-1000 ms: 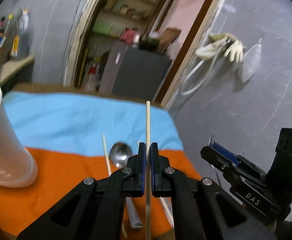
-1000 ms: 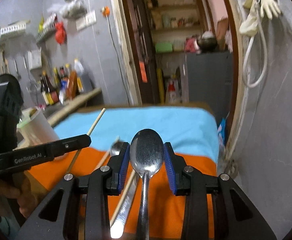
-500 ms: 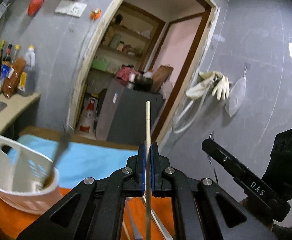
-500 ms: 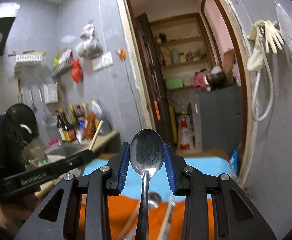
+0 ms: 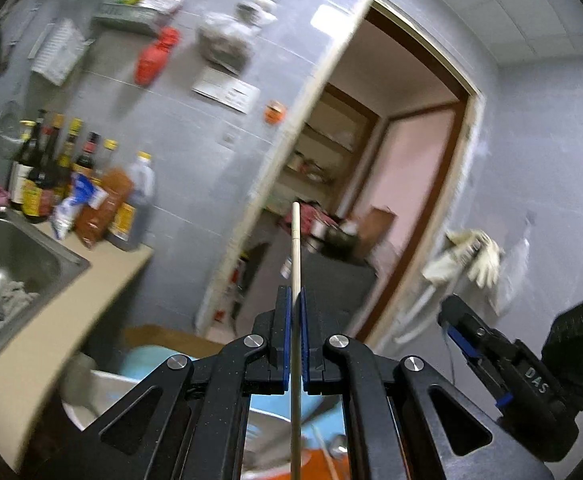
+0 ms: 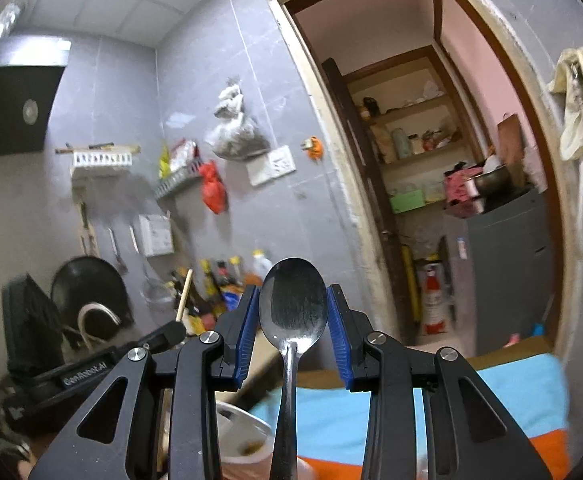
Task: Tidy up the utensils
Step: 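Lift the chopstick and spoon and carry them over the white basket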
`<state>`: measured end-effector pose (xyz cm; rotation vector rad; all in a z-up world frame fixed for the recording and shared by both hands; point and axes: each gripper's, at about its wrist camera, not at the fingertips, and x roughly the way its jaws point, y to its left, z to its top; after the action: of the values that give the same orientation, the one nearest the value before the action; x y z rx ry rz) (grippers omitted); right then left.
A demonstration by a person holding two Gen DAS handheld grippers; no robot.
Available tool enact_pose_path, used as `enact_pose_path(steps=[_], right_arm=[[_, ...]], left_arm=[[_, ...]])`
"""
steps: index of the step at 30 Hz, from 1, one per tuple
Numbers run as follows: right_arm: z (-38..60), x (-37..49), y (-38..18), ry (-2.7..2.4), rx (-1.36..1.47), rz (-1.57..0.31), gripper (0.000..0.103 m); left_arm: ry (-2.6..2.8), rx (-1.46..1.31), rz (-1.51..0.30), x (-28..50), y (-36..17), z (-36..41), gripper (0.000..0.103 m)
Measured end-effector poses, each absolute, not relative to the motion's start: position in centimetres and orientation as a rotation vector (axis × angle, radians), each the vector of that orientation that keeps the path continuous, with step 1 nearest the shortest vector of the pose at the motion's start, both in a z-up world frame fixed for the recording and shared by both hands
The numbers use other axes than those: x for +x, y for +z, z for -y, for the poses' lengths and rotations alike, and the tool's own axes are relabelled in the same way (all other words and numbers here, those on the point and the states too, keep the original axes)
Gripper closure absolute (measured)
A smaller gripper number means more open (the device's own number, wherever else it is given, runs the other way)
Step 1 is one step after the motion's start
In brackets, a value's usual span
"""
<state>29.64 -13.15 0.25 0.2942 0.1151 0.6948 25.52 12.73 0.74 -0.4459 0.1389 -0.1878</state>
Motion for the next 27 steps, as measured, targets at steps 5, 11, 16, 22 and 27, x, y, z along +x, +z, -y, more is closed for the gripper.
enact_pose_path(steps=[5, 11, 16, 22, 27], right_arm=[[9.7, 30.6, -0.5, 0.719, 0.358, -0.103, 0.072], [7.3, 31.4, -1.8, 0.712, 0.411, -0.088, 0.071], [6.1, 31.7, -2.9, 0.673, 0.435, -0.057, 0.071], [5.5, 31.6, -3.7, 0.596, 0.440, -0.018, 0.071], [5.0, 31.2, -4.6, 0.544, 0.430, 0.014, 0.071]], left_arm=[[-0.111, -0.510, -0.091, 25.6, -0.3, -18.0, 0.101], [-0.035, -0.582, -0.034, 25.4, -1.7, -22.5, 0.101], [-0.017, -0.601, 0.013, 25.0, -2.8, -23.6, 0.101], [0.011, -0.636, 0.059, 25.0, -3.1, -24.8, 0.101], [0.049, -0.619, 0.104, 24.3, -3.6, -24.5, 0.101]])
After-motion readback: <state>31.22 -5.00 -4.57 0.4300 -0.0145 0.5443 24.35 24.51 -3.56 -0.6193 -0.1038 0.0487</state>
